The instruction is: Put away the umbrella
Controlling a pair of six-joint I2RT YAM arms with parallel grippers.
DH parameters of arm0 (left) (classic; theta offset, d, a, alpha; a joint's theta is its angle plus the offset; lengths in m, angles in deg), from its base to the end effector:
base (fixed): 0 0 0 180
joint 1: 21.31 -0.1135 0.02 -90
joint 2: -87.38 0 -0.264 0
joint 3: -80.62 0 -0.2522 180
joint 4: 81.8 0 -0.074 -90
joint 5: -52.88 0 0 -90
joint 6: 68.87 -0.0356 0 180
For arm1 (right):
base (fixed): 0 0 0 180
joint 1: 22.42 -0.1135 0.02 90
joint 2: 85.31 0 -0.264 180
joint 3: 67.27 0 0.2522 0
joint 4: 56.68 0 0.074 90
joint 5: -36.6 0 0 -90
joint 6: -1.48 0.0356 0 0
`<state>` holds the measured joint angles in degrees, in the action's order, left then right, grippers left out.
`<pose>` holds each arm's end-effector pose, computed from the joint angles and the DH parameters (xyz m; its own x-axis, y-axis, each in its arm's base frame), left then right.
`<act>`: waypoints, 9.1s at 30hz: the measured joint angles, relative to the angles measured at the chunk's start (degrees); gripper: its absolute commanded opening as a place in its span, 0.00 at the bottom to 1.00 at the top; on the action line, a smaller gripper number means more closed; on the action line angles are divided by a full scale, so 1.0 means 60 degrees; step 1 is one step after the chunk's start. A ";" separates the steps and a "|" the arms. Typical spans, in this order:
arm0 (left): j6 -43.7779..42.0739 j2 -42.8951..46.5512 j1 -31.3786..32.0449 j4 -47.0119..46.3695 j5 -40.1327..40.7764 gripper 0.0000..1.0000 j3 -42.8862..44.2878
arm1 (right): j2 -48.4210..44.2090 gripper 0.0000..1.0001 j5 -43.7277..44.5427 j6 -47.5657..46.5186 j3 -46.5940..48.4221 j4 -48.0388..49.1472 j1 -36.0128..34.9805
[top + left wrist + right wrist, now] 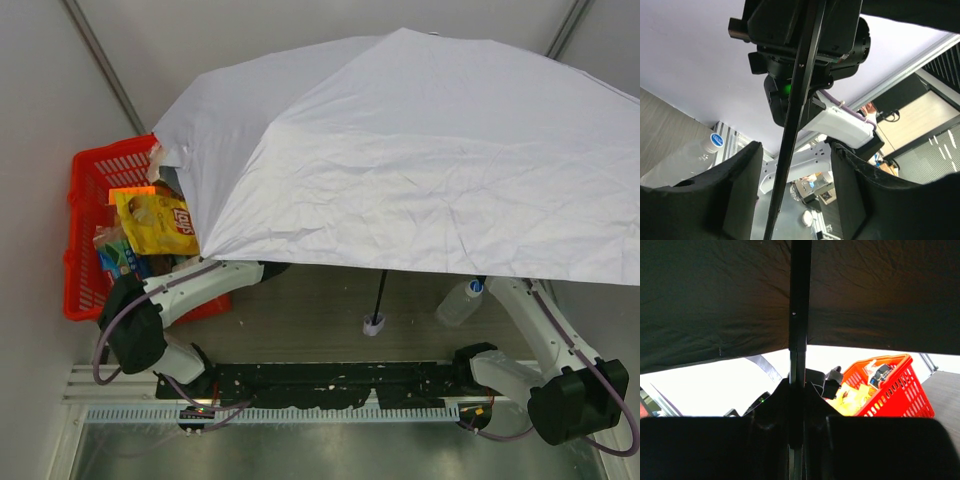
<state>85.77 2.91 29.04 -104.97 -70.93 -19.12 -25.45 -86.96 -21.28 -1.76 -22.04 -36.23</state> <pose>0.2043 -0.2775 0.3914 -0.7927 -0.2201 -0.5684 0.6052 -0.1725 -0.7772 0.2065 0.0710 0.4337 -0.3181 0.7131 -0.6247 -0.8144 0.1318 0.5651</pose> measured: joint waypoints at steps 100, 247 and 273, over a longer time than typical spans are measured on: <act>-0.2546 -0.0044 -0.0270 0.6204 0.0372 0.00 0.1450 | 0.0630 0.01 0.3778 0.1326 0.0827 -0.3909 0.1297; -0.2732 -0.1479 0.0535 0.4914 0.1789 0.00 0.3971 | 0.4266 0.32 -0.0237 0.6801 0.2754 0.4211 0.1861; -0.7060 -0.0608 0.2280 0.8921 0.9672 0.00 0.4204 | 0.2011 0.61 0.2160 -0.1235 0.3275 -0.3785 0.0532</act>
<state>43.42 -0.74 42.72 -51.44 -12.90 6.10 -13.39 -74.00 -28.69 17.89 -44.75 -33.03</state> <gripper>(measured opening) 0.119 0.598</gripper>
